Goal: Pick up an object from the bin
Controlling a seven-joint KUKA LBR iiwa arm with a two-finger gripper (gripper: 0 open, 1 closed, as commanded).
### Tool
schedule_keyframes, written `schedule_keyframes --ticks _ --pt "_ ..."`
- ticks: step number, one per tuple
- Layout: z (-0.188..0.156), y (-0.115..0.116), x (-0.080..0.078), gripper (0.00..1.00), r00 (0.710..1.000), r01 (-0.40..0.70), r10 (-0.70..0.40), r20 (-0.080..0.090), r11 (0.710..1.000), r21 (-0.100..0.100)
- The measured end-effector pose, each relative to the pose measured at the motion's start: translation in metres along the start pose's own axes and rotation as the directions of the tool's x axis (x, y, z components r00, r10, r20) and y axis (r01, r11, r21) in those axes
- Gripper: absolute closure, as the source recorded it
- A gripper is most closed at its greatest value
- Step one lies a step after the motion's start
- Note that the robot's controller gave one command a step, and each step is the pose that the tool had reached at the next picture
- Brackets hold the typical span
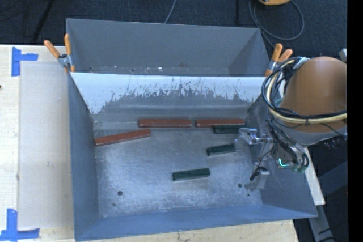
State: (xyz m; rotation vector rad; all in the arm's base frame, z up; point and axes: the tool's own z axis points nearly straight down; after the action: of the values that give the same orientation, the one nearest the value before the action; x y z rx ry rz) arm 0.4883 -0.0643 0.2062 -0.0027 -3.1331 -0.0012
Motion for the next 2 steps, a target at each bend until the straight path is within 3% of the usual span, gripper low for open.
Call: schedule_keyframes --ticks 1,2 --pt "0.1366 0.0793 0.0129 0.0 0.998 0.063 -0.063 0.021 0.998 0.001" --pt "0.1343 0.0787 0.0131 1.0 0.998 0.066 -0.066 0.02 0.998 0.002"
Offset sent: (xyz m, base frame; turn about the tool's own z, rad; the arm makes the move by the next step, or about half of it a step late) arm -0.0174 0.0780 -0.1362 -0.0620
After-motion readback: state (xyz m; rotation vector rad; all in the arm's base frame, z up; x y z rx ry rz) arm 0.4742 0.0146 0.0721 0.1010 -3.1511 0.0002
